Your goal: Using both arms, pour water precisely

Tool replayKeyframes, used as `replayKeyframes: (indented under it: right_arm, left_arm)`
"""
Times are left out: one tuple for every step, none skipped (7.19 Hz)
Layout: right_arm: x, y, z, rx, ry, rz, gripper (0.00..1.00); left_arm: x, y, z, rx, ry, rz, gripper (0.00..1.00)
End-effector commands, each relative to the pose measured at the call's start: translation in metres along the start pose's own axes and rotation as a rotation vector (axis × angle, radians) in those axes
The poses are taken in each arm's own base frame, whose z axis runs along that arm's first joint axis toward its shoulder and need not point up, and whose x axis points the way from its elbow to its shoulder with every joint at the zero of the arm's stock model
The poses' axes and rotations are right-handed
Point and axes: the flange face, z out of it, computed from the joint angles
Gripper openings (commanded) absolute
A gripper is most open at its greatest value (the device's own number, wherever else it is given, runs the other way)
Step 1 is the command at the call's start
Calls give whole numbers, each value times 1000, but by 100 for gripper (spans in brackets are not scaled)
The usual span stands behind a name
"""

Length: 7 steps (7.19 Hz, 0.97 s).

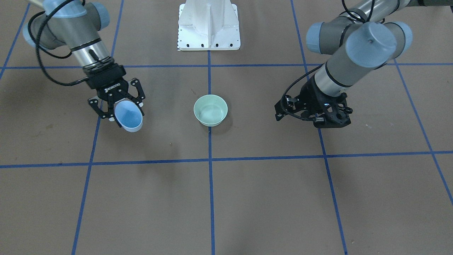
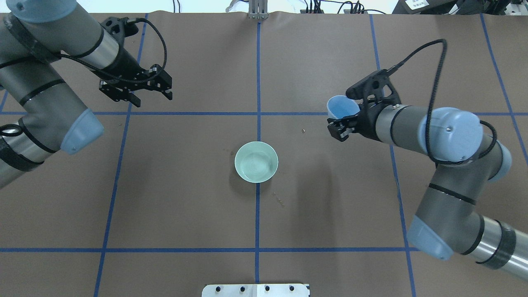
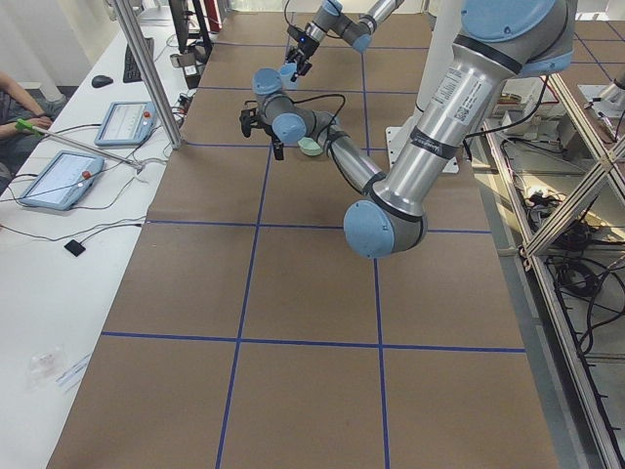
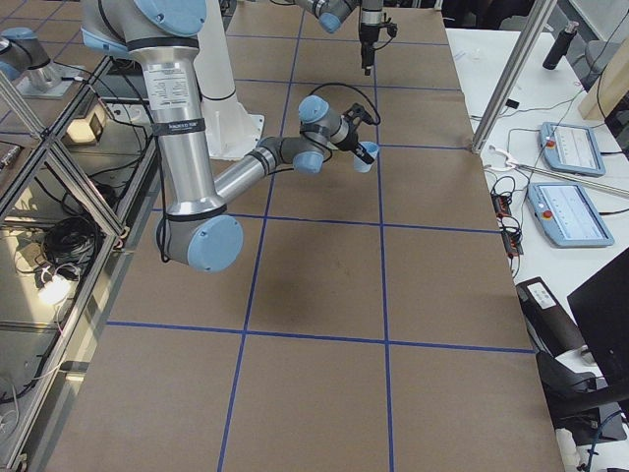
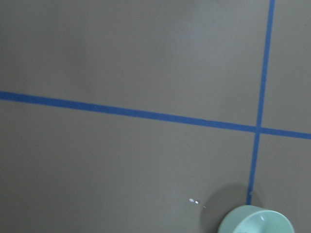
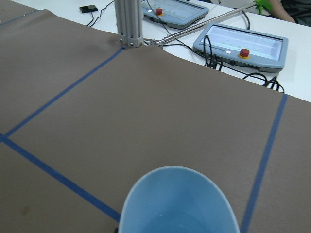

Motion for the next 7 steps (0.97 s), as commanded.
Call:
replayKeyframes:
  right_arm:
    - [-104, -29, 0, -210, 39, -68, 0]
    - [-128, -36, 0, -258, 46, -89, 0]
    - [-147, -23, 17, -309, 45, -109, 0]
    - [-168, -34, 34, -372, 73, -128, 0]
    - [-176, -35, 40, -433, 82, -159, 0]
    - [-179, -34, 44, -464, 88, -194, 0]
    - [-193, -41, 63, -496, 95, -202, 0]
  left_arm:
    - [-72, -38, -17, 4, -32, 57, 91]
    - [-105, -43, -23, 3, -48, 91, 91]
    - [-132, -45, -27, 6, -62, 111, 91]
    - [-137, -46, -31, 2, -55, 109, 91]
    - [-138, -46, -31, -3, -55, 105, 91]
    - [-139, -47, -31, -4, -57, 102, 91]
    - [-139, -46, -33, -3, -53, 103, 91]
